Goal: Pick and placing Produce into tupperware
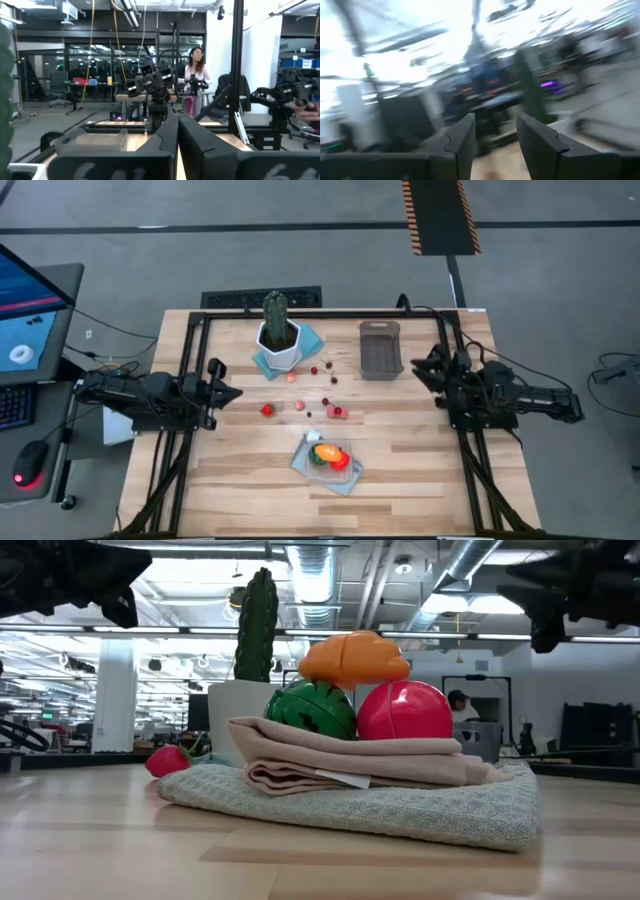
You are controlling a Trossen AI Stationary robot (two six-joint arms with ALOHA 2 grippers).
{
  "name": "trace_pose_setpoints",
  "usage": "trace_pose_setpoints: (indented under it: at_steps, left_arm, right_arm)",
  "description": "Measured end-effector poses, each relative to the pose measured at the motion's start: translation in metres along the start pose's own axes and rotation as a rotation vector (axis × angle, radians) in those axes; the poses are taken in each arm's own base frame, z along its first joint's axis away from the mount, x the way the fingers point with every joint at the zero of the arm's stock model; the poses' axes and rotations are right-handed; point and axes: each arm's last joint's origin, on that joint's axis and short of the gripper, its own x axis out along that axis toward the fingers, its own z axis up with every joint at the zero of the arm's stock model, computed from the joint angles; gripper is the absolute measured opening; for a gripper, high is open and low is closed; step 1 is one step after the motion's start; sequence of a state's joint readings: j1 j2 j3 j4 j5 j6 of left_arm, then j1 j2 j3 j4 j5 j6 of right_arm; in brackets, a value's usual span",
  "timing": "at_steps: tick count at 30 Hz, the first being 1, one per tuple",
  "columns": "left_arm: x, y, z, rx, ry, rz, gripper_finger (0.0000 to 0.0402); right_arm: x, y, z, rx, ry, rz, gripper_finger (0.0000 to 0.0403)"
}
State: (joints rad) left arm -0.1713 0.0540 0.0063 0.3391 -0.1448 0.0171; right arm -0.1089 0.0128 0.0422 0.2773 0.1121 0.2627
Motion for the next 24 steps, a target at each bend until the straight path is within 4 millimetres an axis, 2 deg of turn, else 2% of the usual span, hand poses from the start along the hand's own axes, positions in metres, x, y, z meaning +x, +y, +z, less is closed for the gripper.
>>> trace_pose_setpoints:
  at_steps: [4, 12, 18, 24]
  left_arm:
    - [0.000, 0.000, 0.003, -0.041, -0.034, 0.003, 0.0000]
    - [0.000, 0.002, 0.004, -0.109, -0.048, 0.080, 0.0000]
    - [0.000, 0.003, 0.004, -0.144, -0.045, 0.109, 0.0000]
    - [0.000, 0.004, 0.004, -0.171, -0.047, 0.116, 0.0000]
  right_arm:
    - [0.001, 0.000, 0.001, -0.024, -0.003, -0.061, 0.0163]
    - [0.015, 0.024, 0.022, 0.086, 0.079, 0.096, 0.0136]
    - [0.045, 0.054, 0.028, 0.052, 0.230, 0.124, 0.0126]
    - [0.084, 0.096, 0.040, -0.044, 0.372, 0.100, 0.0127]
